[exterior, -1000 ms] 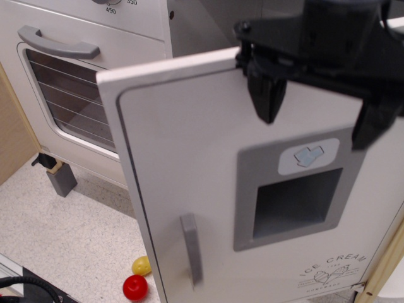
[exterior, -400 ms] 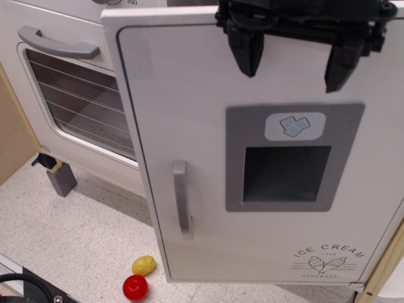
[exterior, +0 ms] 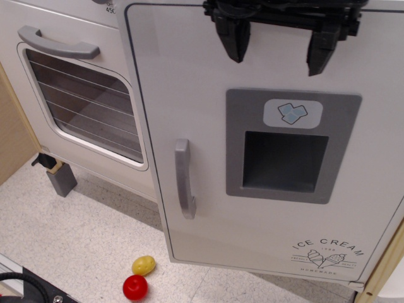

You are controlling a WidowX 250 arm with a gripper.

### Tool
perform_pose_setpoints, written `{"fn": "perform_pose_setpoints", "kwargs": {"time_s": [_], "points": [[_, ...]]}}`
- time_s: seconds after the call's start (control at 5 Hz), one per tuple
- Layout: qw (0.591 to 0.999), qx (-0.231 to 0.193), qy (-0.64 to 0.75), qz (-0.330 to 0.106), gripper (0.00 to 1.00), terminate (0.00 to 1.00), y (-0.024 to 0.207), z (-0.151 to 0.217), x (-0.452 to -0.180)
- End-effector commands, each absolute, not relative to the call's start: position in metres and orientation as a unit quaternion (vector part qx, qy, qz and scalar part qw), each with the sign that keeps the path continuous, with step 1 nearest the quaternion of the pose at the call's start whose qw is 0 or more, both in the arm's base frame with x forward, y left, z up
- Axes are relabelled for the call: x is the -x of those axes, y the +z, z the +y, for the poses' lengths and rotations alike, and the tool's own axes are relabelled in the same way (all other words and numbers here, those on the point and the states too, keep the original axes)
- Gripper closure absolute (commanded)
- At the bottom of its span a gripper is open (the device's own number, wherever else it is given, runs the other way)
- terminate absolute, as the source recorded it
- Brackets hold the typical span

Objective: Close fridge

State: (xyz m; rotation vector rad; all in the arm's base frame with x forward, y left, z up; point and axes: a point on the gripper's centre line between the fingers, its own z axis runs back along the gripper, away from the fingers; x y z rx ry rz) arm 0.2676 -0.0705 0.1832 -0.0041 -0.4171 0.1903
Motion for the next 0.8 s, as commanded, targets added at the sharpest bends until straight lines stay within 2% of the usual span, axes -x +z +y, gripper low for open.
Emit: {"fn": "perform_pose_setpoints", "kwargs": {"time_s": [0.0,0.2,0.6], "points": [[0.967,-0.017,0.093,-0.238,0.00,0.00,0.174,-0.051,-0.282],[0.963,-0.017,0.092,-0.253,0.00,0.00,0.165,-0.042,-0.289],[0.952,-0.005,0.101,-0.288,0.00,0.00,0.166,-0.032,-0.301]]}}
